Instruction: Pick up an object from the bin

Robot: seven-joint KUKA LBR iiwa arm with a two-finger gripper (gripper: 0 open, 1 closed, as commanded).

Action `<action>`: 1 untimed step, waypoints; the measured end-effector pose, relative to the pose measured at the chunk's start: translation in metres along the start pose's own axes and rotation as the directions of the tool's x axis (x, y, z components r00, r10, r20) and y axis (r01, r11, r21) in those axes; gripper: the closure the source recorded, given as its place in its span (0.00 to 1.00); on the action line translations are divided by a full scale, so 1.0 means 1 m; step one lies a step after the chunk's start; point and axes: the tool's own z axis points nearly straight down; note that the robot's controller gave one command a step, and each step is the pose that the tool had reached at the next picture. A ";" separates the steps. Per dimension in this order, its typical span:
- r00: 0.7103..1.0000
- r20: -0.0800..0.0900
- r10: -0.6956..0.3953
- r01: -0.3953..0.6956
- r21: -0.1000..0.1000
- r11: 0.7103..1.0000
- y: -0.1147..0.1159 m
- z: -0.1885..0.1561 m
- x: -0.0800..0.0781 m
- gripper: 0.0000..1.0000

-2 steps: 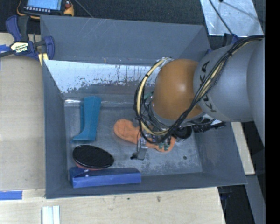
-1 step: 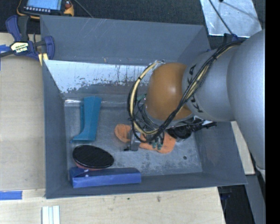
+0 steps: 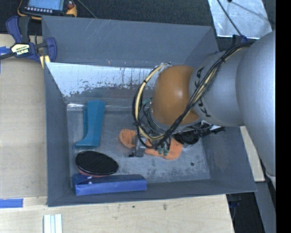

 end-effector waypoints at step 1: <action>1.000 -0.009 -0.013 0.013 0.002 1.000 -0.008 -0.042 -0.002 1.00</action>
Offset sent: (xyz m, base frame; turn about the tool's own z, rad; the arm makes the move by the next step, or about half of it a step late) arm 0.0170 0.0043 0.1587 -0.0368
